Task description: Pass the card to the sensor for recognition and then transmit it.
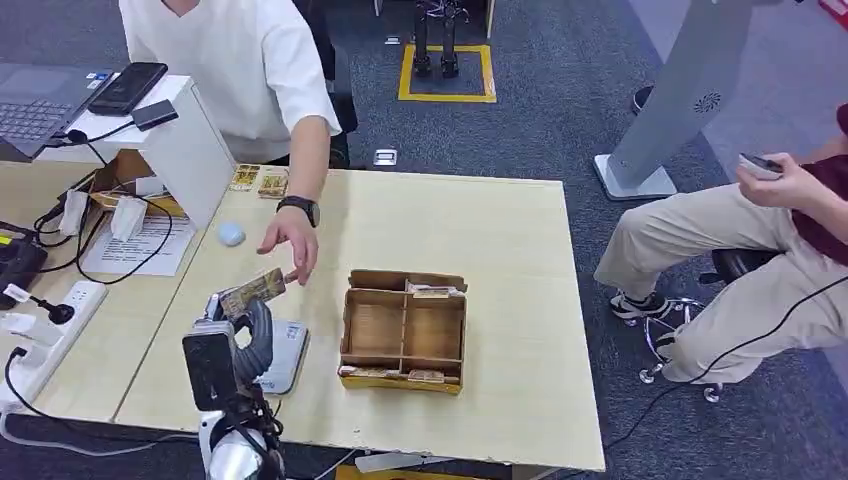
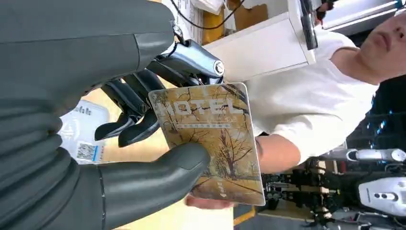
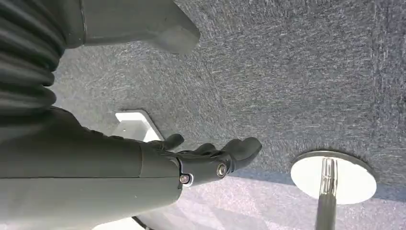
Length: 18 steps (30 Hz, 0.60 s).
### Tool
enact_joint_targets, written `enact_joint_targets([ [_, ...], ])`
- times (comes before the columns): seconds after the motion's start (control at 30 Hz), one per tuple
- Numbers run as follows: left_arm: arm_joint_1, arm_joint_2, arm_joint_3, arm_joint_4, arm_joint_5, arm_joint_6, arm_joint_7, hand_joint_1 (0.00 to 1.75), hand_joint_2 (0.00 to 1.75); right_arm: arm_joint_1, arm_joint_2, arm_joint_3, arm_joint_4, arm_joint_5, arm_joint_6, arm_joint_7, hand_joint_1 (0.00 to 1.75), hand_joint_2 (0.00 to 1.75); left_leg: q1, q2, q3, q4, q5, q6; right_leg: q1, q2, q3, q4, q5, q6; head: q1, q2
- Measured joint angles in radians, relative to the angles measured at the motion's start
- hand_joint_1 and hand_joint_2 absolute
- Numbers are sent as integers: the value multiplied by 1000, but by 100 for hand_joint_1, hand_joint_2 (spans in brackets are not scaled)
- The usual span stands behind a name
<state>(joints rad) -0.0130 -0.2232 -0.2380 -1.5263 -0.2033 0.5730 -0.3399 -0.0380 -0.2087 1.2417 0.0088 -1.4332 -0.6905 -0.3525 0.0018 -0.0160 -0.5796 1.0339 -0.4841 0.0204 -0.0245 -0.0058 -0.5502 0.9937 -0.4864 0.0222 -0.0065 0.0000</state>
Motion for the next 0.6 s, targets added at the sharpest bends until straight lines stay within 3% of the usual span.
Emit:
enact_joint_targets([
  [0.2,-84,0,0,43,14,20,42,175,175,-16,0,11,0,15,0,11,0,175,0,0,0,0,0,0,0,0,0,0,0,0,0,0],
  [0.43,-241,11,8,201,-61,85,89,175,175,-47,0,40,0,41,0,29,0,175,0,0,0,0,1,0,0,0,0,0,0,0,0,0],
  [0.6,-295,20,8,290,-87,96,102,175,175,-55,0,53,0,48,0,37,0,175,0,0,0,0,0,-1,0,0,0,0,0,0,0,0],
])
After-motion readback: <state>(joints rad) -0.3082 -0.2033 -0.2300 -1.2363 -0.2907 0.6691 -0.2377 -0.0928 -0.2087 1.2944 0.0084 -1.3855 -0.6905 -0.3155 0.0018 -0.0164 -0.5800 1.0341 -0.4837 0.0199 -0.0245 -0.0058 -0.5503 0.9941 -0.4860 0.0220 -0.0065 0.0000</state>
